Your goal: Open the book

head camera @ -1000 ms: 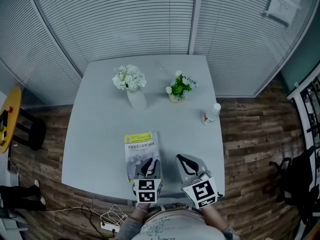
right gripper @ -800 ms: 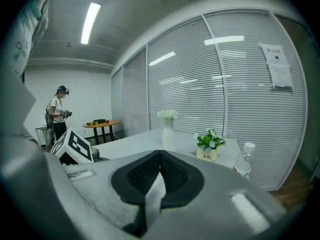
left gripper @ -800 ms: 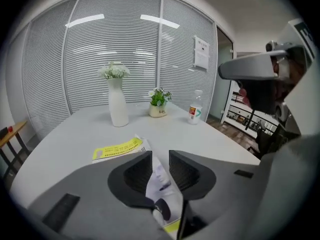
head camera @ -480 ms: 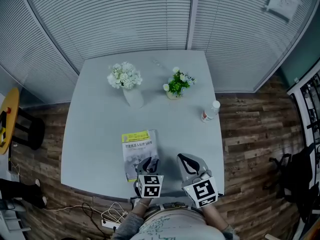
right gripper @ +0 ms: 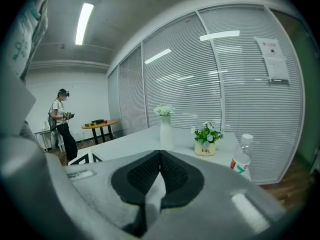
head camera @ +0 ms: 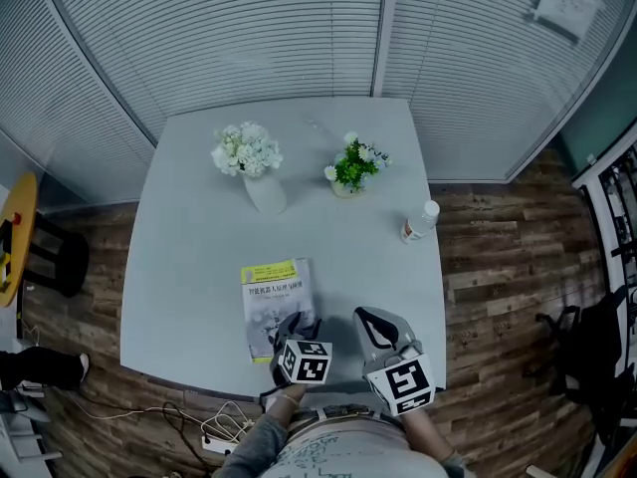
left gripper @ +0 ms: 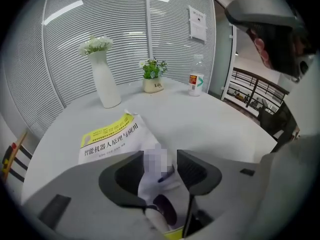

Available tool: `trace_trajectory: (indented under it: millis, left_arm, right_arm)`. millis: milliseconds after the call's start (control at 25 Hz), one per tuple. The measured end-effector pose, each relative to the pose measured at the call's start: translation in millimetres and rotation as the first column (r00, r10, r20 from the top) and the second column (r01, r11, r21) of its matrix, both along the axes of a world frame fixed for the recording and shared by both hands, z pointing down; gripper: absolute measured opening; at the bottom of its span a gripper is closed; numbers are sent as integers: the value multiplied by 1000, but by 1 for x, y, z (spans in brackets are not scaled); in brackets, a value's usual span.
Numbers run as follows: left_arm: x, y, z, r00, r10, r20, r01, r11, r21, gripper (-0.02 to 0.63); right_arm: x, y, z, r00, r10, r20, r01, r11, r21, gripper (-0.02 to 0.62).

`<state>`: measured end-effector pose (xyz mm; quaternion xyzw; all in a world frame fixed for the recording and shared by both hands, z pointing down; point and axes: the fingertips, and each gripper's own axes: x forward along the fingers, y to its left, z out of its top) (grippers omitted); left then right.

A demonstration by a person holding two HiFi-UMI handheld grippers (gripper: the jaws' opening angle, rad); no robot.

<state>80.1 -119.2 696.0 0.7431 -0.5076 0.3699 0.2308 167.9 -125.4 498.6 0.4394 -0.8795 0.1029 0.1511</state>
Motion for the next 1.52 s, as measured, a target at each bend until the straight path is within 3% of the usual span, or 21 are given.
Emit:
trace_trajectory:
  millis: [280,760,1080,1280,1520]
  left_arm:
    - [-6,0,7,1000,1,30,-1,1000,-8,230]
    - [-28,3,-19,993,-96,-72,99,994,43,227]
    - [-40,12,-33,987,-97,-127,104,994,43,120]
    - [-48,16,-39,976,-105,-191,110,994,17,82]
    - [-65,15,-39,973,-103,-205,104,995,-4,42]
  right_arm:
    - [3,5,1,1000,3,-5,-3,1000,-8,0]
    - [-5,20,0,1000,-23,-18,23,1000,1,0]
    - [-20,28,-5,1000,-18,-6,18,1000,13,0]
    - [-36,32,-7,1000,-19,-3,20,1000,11,0]
    - [-51,30,-4,1000,1,-10,-1,1000,3,0]
